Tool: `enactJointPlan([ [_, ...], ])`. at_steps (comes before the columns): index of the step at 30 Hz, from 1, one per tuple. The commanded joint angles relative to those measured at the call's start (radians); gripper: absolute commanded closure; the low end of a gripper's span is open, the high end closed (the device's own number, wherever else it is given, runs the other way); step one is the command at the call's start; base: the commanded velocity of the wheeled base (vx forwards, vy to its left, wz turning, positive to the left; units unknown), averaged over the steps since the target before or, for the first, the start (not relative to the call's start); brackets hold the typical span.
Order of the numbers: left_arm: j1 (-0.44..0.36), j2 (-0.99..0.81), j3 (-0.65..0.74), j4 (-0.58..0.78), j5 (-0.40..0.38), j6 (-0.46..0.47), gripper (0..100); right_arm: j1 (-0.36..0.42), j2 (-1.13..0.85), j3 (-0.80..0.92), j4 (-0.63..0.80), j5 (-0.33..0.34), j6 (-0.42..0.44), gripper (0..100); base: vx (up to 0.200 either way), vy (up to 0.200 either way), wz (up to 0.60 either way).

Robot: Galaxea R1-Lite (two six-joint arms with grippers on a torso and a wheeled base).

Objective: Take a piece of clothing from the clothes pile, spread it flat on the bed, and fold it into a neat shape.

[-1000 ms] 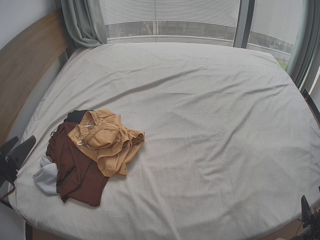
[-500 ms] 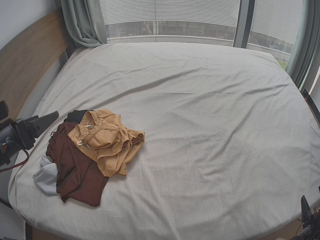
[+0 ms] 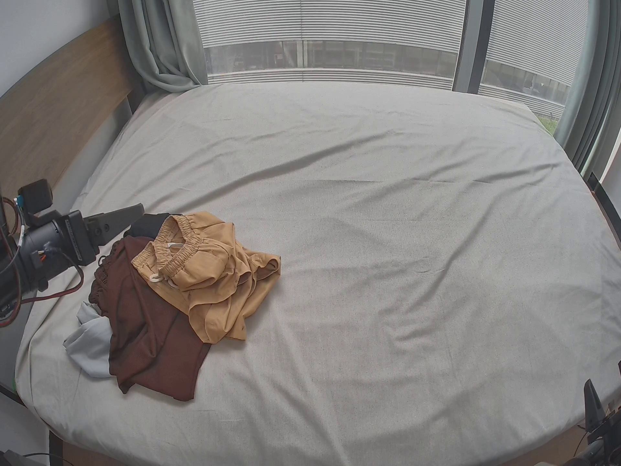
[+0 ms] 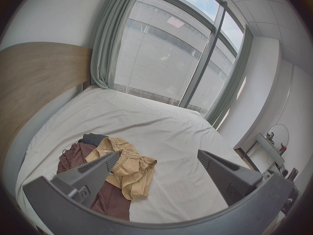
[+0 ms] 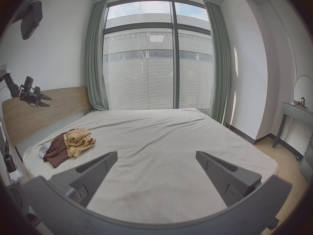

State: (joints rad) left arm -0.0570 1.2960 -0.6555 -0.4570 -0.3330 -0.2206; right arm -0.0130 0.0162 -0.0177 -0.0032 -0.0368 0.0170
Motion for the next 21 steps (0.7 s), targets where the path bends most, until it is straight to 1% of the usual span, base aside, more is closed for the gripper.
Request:
enactJointPlan([
  [1, 0.031, 0.095, 0.001, -0.026, -0.02, 0.0, 0, 0.001, -0.002, 0.018, 0.0, -0.002, 0.0, 0, 0.0, 0.0, 0.0],
  [4, 0.04, 0.129, -0.001, -0.042, -0.029, 0.0, 0, -0.001, -0.002, 0.018, -0.001, 0.0, 0.0, 0, 0.0, 0.0, 0.0],
  [8, 0.065, 0.201, -0.006, -0.1, -0.069, -0.017, 0, -0.001, -0.002, 0.018, -0.001, -0.002, 0.0, 0, 0.0, 0.0, 0.0],
  [10, 0.069, 0.23, -0.003, -0.14, -0.077, -0.034, 0, 0.001, -0.002, 0.018, 0.0, -0.002, 0.0, 0, 0.0, 0.0, 0.0],
  [12, 0.069, 0.23, -0.003, -0.14, -0.077, -0.034, 0, 0.001, -0.002, 0.018, 0.0, -0.002, 0.0, 0, 0.0, 0.0, 0.0],
  [13, 0.071, 0.27, 0.004, -0.183, -0.081, -0.062, 0, -0.001, -0.002, 0.018, 0.0, -0.002, 0.0, 0, 0.0, 0.0, 0.0],
  [14, 0.071, 0.27, 0.004, -0.183, -0.081, -0.062, 0, -0.001, -0.002, 0.018, 0.0, -0.002, 0.0, 0, 0.0, 0.0, 0.0],
  [17, 0.075, 0.313, 0.002, -0.203, -0.118, -0.065, 0, 0.001, -0.002, 0.018, -0.001, 0.0, 0.0, 0, 0.0, 0.0, 0.0],
  [21, 0.092, 0.353, -0.016, -0.206, -0.136, -0.069, 0, 0.001, -0.002, 0.018, -0.001, -0.002, 0.0, 0, 0.0, 0.0, 0.0],
])
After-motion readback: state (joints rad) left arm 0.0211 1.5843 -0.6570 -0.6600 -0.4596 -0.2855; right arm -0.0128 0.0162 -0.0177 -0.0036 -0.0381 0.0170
